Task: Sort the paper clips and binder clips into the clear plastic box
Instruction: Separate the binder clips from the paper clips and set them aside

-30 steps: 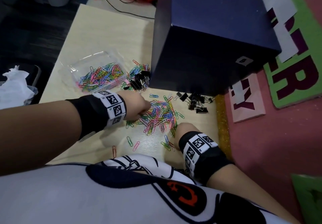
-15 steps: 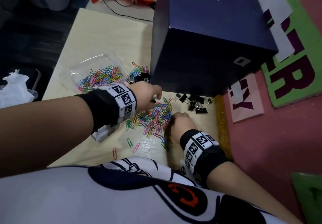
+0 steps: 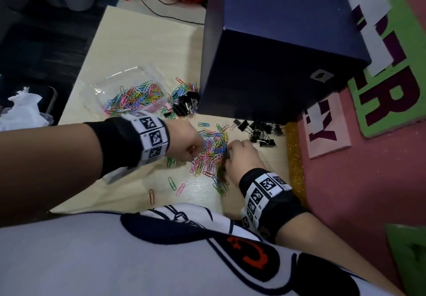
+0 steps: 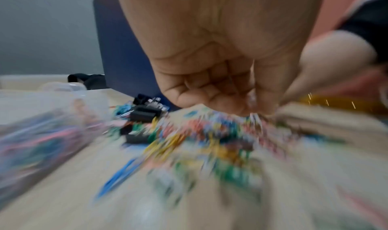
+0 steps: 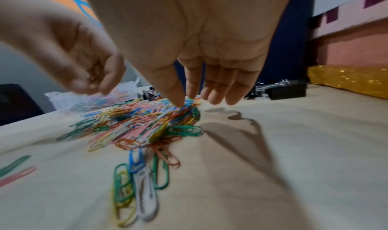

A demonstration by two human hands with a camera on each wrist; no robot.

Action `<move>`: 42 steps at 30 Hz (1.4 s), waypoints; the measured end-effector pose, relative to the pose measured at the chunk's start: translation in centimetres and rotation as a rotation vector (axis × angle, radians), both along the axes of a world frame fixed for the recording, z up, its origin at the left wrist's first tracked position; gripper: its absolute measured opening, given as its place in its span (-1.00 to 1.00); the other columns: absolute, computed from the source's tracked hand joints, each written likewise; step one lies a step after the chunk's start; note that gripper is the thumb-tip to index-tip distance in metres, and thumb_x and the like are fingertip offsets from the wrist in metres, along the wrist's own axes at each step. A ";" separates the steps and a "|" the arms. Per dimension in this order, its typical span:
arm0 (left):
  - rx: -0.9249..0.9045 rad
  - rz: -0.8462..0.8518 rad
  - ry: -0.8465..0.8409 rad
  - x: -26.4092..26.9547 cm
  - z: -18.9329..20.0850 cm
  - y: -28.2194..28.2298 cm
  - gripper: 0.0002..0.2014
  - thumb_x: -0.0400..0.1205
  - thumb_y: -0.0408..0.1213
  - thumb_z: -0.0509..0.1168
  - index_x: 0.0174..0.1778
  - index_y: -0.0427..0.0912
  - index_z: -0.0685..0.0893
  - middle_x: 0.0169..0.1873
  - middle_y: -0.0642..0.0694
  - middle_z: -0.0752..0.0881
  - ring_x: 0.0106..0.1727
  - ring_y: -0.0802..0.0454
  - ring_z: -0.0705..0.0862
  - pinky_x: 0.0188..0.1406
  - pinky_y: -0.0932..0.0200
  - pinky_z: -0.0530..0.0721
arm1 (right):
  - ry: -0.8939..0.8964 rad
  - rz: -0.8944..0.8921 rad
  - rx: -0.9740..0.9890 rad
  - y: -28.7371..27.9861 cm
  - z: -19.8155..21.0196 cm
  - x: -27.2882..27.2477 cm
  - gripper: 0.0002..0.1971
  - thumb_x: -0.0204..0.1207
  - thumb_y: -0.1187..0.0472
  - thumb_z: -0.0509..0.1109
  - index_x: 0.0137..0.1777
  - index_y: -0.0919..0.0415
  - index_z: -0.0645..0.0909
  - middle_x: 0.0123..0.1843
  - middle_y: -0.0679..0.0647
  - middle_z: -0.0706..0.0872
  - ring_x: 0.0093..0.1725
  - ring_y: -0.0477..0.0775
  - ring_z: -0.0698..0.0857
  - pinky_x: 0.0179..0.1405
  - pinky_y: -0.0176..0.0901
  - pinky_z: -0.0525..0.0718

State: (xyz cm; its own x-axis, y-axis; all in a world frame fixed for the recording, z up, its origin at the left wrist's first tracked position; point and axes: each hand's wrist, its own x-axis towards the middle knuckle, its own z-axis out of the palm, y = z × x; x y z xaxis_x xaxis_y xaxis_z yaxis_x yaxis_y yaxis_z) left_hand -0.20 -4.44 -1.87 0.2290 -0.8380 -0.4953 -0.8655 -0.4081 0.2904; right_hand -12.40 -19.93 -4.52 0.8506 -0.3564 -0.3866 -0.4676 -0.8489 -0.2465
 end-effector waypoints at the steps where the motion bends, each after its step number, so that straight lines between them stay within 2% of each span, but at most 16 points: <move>1: 0.057 -0.042 -0.009 -0.1 -0.4 0.9 -0.89 0.54 -0.12 0.35 -0.04 0.04 0.66 -0.13 0.07 0.73 -0.09 0.07 0.66 -0.04 0.12 0.66 | -0.038 0.049 -0.004 0.3 0.0 0.1 -0.62 0.53 0.28 0.24 0.35 0.11 0.48 0.32 0.13 0.45 0.31 0.18 0.48 0.30 0.01 0.53; 6: 0.279 -0.172 -0.018 -1.3 -1.9 4.5 -0.55 0.32 0.27 0.47 -0.11 0.00 0.61 -0.14 0.03 0.70 -0.13 -0.02 0.60 -0.25 0.13 0.52 | -0.043 0.204 0.000 1.8 0.3 0.6 -0.64 0.50 0.19 0.32 0.30 0.09 0.48 0.30 0.11 0.46 0.29 0.16 0.48 0.29 0.02 0.52; 8: 0.337 -0.204 -0.055 -2.2 -2.5 5.2 -0.51 0.31 0.32 0.44 -0.14 -0.01 0.59 -0.11 -0.02 0.68 -0.09 -0.10 0.62 -0.24 0.10 0.55 | -0.026 0.184 -0.027 2.1 0.2 0.7 -0.63 0.49 0.20 0.32 0.30 0.12 0.46 0.29 0.13 0.46 0.27 0.18 0.49 0.24 0.02 0.54; 11: 0.365 -0.206 -0.111 -3.0 -3.4 5.6 -0.55 0.45 0.29 0.35 -0.08 -0.05 0.58 -0.04 -0.09 0.67 -0.02 -0.17 0.64 -0.10 0.02 0.65 | 0.020 -0.021 -0.059 2.0 0.2 0.9 -0.60 0.49 0.27 0.28 0.33 0.23 0.38 0.31 0.19 0.42 0.29 0.26 0.49 0.20 0.03 0.53; 13: 0.329 -0.131 -0.125 -3.0 -3.7 5.5 -0.57 0.54 0.26 0.27 -0.06 -0.08 0.57 -0.02 -0.10 0.67 -0.01 -0.18 0.64 -0.12 0.03 0.64 | 0.101 -0.187 -0.052 1.7 0.0 0.9 -0.56 0.52 0.27 0.26 0.39 0.30 0.32 0.35 0.22 0.38 0.32 0.29 0.48 0.21 0.02 0.52; 15: 0.283 -0.029 -0.155 -2.6 -3.6 5.1 -0.62 0.60 0.20 0.22 -0.03 -0.09 0.56 0.00 -0.09 0.66 0.02 -0.17 0.64 -0.17 0.05 0.58 | 0.213 -0.230 -0.095 1.5 -0.4 0.8 -0.53 0.53 0.23 0.25 0.42 0.31 0.31 0.35 0.22 0.37 0.31 0.28 0.49 0.18 0.02 0.53; 21: 0.092 0.277 -0.264 -1.4 -2.8 4.4 -0.63 0.66 0.14 0.14 0.18 -0.07 0.51 0.09 -0.08 0.59 0.11 -0.12 0.62 -0.14 0.06 0.59 | 0.286 -0.104 0.020 2.5 -0.1 1.0 -0.57 0.55 0.28 0.21 0.42 0.28 0.34 0.35 0.24 0.43 0.35 0.27 0.53 0.26 0.03 0.52; 24: -0.036 0.395 -0.341 -1.3 -2.9 5.2 -0.61 0.67 0.11 0.09 0.28 -0.07 0.45 0.16 -0.11 0.54 0.14 -0.13 0.58 -0.08 0.00 0.64 | 0.174 -0.136 0.008 1.8 0.5 2.1 -0.58 0.53 0.34 0.18 0.41 0.23 0.40 0.36 0.22 0.44 0.31 0.26 0.55 0.23 0.01 0.55; 26: -0.022 0.447 -0.348 -1.4 -3.3 5.7 -0.56 0.66 0.11 0.10 0.37 -0.05 0.39 0.22 -0.12 0.51 0.17 -0.15 0.55 -0.06 -0.04 0.66 | 0.077 -0.111 0.031 1.1 0.5 2.9 -0.56 0.52 0.38 0.17 0.41 0.19 0.42 0.41 0.19 0.40 0.35 0.24 0.52 0.26 -0.03 0.53; 28: 0.014 0.451 -0.332 -1.8 -3.6 5.9 -0.52 0.65 0.11 0.11 0.43 -0.04 0.35 0.26 -0.12 0.47 0.18 -0.15 0.53 -0.05 -0.05 0.67 | 0.014 -0.033 0.074 0.6 0.1 3.7 -0.53 0.57 0.36 0.14 0.49 0.16 0.37 0.52 0.16 0.32 0.47 0.19 0.43 0.39 -0.09 0.43; 30: 0.022 0.424 -0.313 -2.5 -3.8 5.8 -0.51 0.64 0.11 0.13 0.44 -0.05 0.36 0.26 -0.11 0.45 0.19 -0.14 0.50 -0.03 -0.08 0.69 | 0.025 0.057 0.119 0.6 -0.4 4.1 -0.48 0.61 0.31 0.11 0.59 0.15 0.26 0.66 0.12 0.19 0.62 0.11 0.24 0.57 -0.13 0.21; 32: 0.021 0.385 -0.279 -3.0 -3.9 5.7 -0.50 0.64 0.12 0.14 0.45 -0.04 0.37 0.27 -0.10 0.44 0.21 -0.13 0.49 0.02 -0.08 0.68 | 0.068 0.143 0.138 1.1 -0.9 4.0 -0.44 0.60 0.32 0.10 0.62 0.12 0.22 0.69 0.08 0.15 0.66 0.07 0.15 0.62 -0.13 0.10; 35: 0.022 0.312 -0.223 -3.2 -3.7 5.7 -0.51 0.64 0.12 0.13 0.44 -0.01 0.41 0.28 -0.09 0.45 0.22 -0.13 0.51 0.08 -0.08 0.66 | 0.067 0.230 0.116 2.6 -1.3 3.5 -0.43 0.56 0.38 0.11 0.58 0.07 0.33 0.58 0.06 0.33 0.55 0.11 0.32 0.54 -0.11 0.28; 38: -0.032 0.352 -0.206 -2.8 -3.5 5.8 -0.58 0.65 0.07 0.13 0.40 0.01 0.42 0.23 -0.07 0.49 0.19 -0.11 0.54 0.06 -0.05 0.66 | -0.064 0.218 0.095 3.2 -1.2 3.8 -0.55 0.58 0.33 0.13 0.45 0.06 0.48 0.42 0.05 0.46 0.42 0.08 0.45 0.46 -0.08 0.44; 40: -0.061 0.434 -0.199 -2.2 -3.4 5.7 -0.58 0.64 0.04 0.15 0.40 0.00 0.42 0.24 -0.06 0.50 0.19 -0.10 0.54 0.07 -0.07 0.66 | -0.102 0.162 0.082 2.6 -1.0 4.7 -0.59 0.59 0.30 0.16 0.42 0.08 0.46 0.42 0.04 0.43 0.41 0.08 0.44 0.42 -0.10 0.45; 42: -0.065 0.478 -0.200 -1.6 -3.3 5.5 -0.52 0.63 0.04 0.17 0.46 -0.02 0.38 0.31 -0.07 0.48 0.24 -0.11 0.53 0.12 -0.09 0.65 | -0.040 0.149 0.081 1.8 -0.8 5.4 -0.53 0.60 0.26 0.15 0.53 0.15 0.33 0.57 0.09 0.29 0.53 0.13 0.32 0.51 -0.10 0.33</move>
State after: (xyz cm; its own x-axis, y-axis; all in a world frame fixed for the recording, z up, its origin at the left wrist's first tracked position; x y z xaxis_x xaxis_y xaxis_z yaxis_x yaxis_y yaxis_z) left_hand -1.83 1.04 -5.14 0.6783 -0.6443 -0.3532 -0.6281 -0.7579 0.1765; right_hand -6.95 -18.10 -5.36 0.9068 -0.1943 -0.3741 -0.3268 -0.8846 -0.3326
